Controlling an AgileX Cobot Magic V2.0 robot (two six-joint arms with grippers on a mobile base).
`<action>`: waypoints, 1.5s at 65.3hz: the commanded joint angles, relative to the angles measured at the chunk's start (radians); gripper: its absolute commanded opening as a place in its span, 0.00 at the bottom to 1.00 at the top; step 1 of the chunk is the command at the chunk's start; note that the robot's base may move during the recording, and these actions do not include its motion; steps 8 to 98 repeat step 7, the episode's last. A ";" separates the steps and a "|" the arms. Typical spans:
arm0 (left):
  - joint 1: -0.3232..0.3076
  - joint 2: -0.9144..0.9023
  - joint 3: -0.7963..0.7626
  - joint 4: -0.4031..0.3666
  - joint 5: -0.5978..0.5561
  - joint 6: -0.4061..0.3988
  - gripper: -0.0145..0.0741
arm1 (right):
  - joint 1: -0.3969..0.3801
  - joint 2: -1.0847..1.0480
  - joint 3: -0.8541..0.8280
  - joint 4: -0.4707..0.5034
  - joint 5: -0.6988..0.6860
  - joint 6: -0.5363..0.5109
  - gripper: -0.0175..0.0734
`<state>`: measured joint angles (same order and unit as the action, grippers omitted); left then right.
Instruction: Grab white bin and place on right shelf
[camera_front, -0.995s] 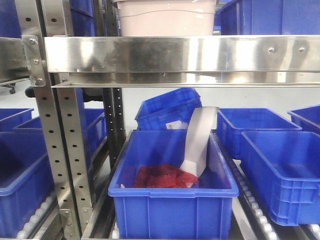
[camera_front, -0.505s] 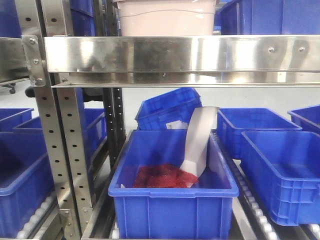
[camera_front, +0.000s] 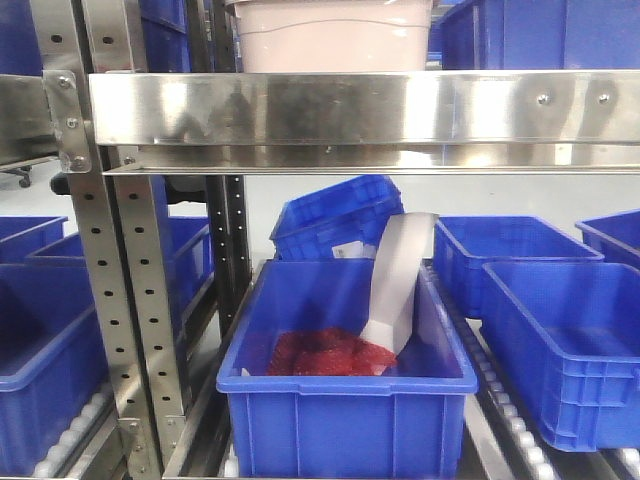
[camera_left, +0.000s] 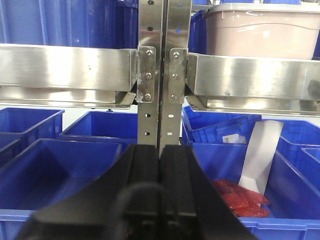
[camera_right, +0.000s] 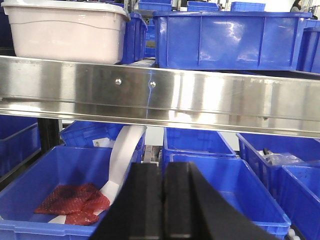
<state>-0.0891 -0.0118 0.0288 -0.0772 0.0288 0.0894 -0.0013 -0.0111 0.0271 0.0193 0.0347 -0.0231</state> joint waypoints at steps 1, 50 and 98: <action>0.000 -0.012 -0.001 -0.005 -0.084 0.001 0.03 | -0.005 -0.017 0.001 -0.006 -0.094 -0.002 0.27; 0.000 -0.012 -0.001 -0.005 -0.084 0.001 0.03 | -0.005 -0.017 0.001 -0.006 -0.094 -0.002 0.27; 0.000 -0.012 -0.001 -0.005 -0.084 0.001 0.03 | -0.005 -0.017 0.001 -0.006 -0.094 -0.002 0.27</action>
